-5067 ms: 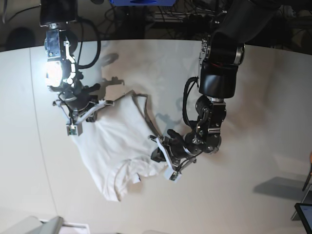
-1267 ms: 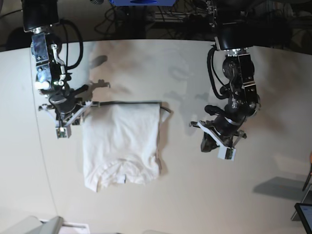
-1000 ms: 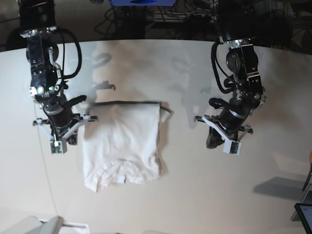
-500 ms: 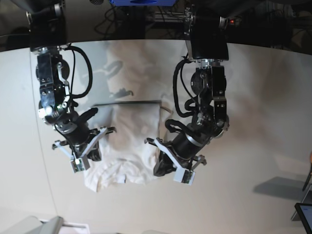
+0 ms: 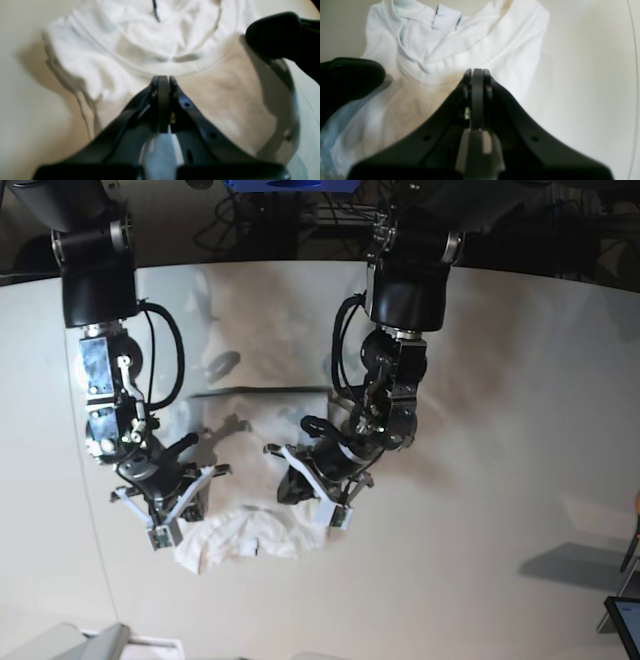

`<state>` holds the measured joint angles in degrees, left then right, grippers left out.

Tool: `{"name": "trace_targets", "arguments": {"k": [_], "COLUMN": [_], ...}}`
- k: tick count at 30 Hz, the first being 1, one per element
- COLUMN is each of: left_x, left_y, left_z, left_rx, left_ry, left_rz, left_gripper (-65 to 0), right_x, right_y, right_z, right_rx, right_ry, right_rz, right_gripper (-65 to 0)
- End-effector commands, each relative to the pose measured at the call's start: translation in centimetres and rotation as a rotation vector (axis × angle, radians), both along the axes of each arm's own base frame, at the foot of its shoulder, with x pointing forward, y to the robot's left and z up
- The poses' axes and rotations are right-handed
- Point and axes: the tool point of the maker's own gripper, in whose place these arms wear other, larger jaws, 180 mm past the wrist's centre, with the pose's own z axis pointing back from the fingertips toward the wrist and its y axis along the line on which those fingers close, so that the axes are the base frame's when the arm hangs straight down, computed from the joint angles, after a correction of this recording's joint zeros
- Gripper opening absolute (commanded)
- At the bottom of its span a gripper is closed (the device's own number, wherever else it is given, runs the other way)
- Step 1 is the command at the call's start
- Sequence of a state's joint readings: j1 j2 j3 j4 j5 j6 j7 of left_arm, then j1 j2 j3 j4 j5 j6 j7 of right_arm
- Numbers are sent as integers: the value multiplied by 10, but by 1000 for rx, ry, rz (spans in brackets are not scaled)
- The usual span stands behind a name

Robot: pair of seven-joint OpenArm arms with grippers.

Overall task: Fold the T-shirt properly
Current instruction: 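Lower both grippers onto the folded shirt and grasp its edges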

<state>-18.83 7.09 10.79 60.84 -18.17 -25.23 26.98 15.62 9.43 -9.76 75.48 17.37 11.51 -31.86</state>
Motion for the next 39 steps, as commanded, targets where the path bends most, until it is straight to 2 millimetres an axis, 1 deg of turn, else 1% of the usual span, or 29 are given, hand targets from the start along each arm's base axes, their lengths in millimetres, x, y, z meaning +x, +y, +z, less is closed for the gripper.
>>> {"name": "trace_targets", "arguments": {"k": [1,4,6,8,10,12,14,17,19,22,23,25,27,31,32,34,36,39], "left_x": [13,11,10,9,11,10,9,10,14,21,23,26,28,35,37,41,48,59], "left_y": [-2,10,12,21,24,26,26,26,25,24,24,22,13,3,0,-2,-10,-7], "left_z": [19,6,0,-8,-9,-16,-20,-18,-6,20,29,40,52,66,66,62,63,53], "left_rx": [-32,-5,-2,18,20,17,18,13,8,0,-5,-6,-21,-45,-49,-53,-84,-89], "left_ry": [-53,-27,-12,5,3,19,30,26,-7,-77,-102,-126,-146,-169,-166,-152,-165,-149], "left_rz": [9,15,18,22,26,34,34,37,37,37,37,34,26,21,18,20,29,78], "left_gripper": [-650,-650,-650,-650,-650,-650,-650,-650,-650,-650,-650,-650,-650,-650,-650,-650,-650,-650], "right_x": [10,8,6,3,-1,-2,-2,2,2,5,5,7,12,25,30,39,49,60], "right_y": [-4,-11,-16,-18,-14,-13,-12,-8,-4,3,4,6,6,3,2,-2,-4,-8], "right_z": [9,-13,-28,-40,-47,-49,-47,-33,-18,4,9,18,27,33,35,33,34,27], "right_rx": [5,13,16,22,33,34,35,37,41,43,38,34,32,30,29,29,40,46], "right_ry": [-36,-8,10,25,33,41,33,-4,-48,-105,-107,-121,-143,-153,-155,-144,-160,-150], "right_rz": [-7,-28,-42,-39,-10,-2,1,12,25,43,49,55,58,50,46,36,24,10], "right_gripper": [-647,-647,-647,-647,-647,-647,-647,-647,-647,-647,-647,-647,-647,-647,-647,-647,-647,-647]}}
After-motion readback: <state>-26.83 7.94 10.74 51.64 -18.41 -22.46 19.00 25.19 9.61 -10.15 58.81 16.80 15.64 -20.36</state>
